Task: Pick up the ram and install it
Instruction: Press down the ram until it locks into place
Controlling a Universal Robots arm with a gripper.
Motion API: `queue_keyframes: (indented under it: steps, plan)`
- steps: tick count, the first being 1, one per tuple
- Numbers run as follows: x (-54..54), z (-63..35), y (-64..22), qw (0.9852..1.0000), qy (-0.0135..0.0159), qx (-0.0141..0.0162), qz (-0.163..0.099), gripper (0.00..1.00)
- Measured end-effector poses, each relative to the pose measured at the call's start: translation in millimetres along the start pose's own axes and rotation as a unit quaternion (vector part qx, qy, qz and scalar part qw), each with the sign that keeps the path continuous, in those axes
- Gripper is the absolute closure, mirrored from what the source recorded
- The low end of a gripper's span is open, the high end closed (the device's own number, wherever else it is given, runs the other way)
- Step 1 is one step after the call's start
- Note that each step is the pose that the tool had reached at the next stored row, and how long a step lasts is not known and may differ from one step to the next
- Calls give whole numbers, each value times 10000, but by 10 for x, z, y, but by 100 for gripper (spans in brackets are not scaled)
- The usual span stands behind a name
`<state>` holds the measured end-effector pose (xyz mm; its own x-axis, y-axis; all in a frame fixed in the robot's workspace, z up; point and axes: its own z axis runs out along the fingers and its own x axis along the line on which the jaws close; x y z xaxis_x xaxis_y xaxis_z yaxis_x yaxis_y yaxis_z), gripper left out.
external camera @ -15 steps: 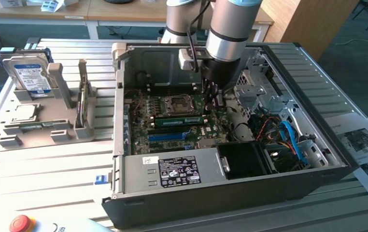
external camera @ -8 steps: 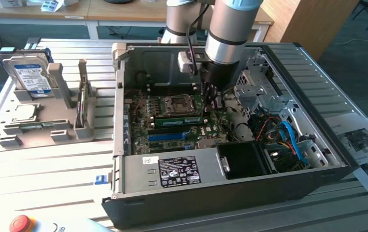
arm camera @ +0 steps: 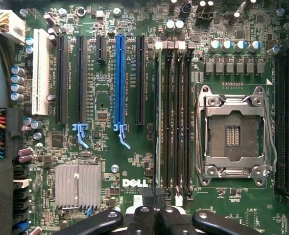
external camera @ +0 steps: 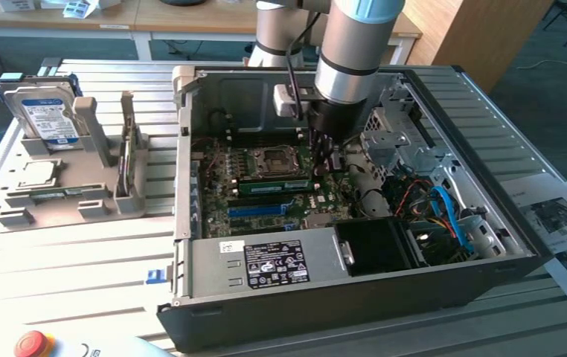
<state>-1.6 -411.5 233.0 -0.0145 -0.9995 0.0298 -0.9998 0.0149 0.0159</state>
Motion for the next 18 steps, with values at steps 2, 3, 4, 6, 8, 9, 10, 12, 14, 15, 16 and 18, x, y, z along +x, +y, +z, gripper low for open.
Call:
queue_keyframes:
  steps: [2,3,4,6,8,9,10,12,14,15,16,18]
  plan:
    - [-4,2,0,10000,-3,1,0,90]
    - [-8,2,0,10000,-2,1,1,90]
    - [-13,1,1,10000,-1,0,1,90]
    - [-28,0,0,10000,-1,0,0,90]
    - [-33,0,0,10000,-1,0,-1,90]
    - [-36,0,0,10000,-1,0,0,90]
    - [-37,0,0,10000,-1,0,0,90]
    - [-37,0,1,10000,-1,0,0,90]
    - [-37,2,0,10000,-1,0,0,90]
    - [-38,8,0,10000,-2,1,0,90]
    - [-38,14,0,10000,-1,1,0,90]
    - [-38,25,0,10000,-1,2,0,90]
